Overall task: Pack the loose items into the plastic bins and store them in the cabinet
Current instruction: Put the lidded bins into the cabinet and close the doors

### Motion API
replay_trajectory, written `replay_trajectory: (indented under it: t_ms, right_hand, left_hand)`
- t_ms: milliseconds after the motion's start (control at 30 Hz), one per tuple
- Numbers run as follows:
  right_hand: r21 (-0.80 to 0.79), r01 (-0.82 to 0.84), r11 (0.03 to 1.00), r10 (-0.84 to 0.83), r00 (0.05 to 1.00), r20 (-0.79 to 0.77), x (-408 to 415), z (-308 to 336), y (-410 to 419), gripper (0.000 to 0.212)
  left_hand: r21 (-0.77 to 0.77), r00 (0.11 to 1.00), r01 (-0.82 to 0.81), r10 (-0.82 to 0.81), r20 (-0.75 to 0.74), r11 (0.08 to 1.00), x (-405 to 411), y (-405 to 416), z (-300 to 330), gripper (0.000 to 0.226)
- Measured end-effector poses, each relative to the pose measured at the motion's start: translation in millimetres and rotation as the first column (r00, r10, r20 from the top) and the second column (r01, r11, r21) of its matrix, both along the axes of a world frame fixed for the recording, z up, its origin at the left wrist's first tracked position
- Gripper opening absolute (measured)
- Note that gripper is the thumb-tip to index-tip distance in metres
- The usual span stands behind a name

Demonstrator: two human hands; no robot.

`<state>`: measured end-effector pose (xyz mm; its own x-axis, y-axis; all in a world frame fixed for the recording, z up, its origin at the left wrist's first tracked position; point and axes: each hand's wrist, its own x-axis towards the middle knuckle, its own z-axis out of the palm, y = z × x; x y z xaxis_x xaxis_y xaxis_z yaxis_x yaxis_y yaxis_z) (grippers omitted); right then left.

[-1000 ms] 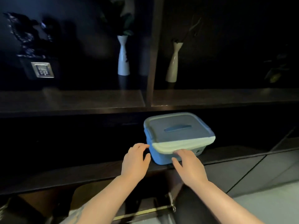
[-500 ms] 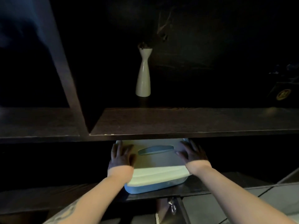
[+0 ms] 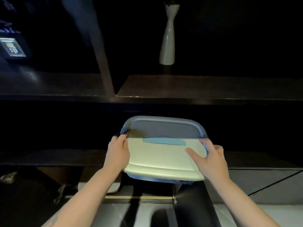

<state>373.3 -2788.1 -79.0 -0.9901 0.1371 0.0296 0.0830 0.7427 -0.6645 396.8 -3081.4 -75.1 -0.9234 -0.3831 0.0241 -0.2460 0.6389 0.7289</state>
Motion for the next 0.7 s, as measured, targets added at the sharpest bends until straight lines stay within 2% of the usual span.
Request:
replay_trajectory:
  t_ms: [100,200,433,533,700]
  right_hand:
    - [-0.013,-0.018,1.0,0.018,1.0,0.011,33.4,-5.4,-17.1,0.064]
    - [-0.085,-0.039,0.996,0.038,0.999,-0.016,73.5,-9.5,-36.9,0.062]
    - [-0.179,-0.007,0.984,0.002,1.0,-0.026,153.4,-36.3,-76.3,0.064]
    - [-0.187,0.01,0.982,0.006,0.996,0.086,176.7,-57.1,-81.7,0.064]
    - [-0.127,-0.014,0.992,0.035,0.985,0.166,202.9,-108.9,-82.0,0.067]
  left_hand:
    - [0.107,0.999,-0.024,0.027,-0.023,0.994,44.9,-10.8,-2.0,0.045]
    - [0.12,0.997,-0.063,0.067,-0.031,0.991,88.1,-24.7,-3.1,0.06]
    - [0.119,0.991,-0.125,0.129,-0.021,0.985,182.4,-55.6,-30.5,0.064]
    - [0.153,0.983,-0.177,0.165,0.086,0.972,215.1,-60.9,-60.8,0.061]
    - [0.185,0.946,-0.227,0.171,0.275,0.956,253.1,-54.7,-119.6,0.06]
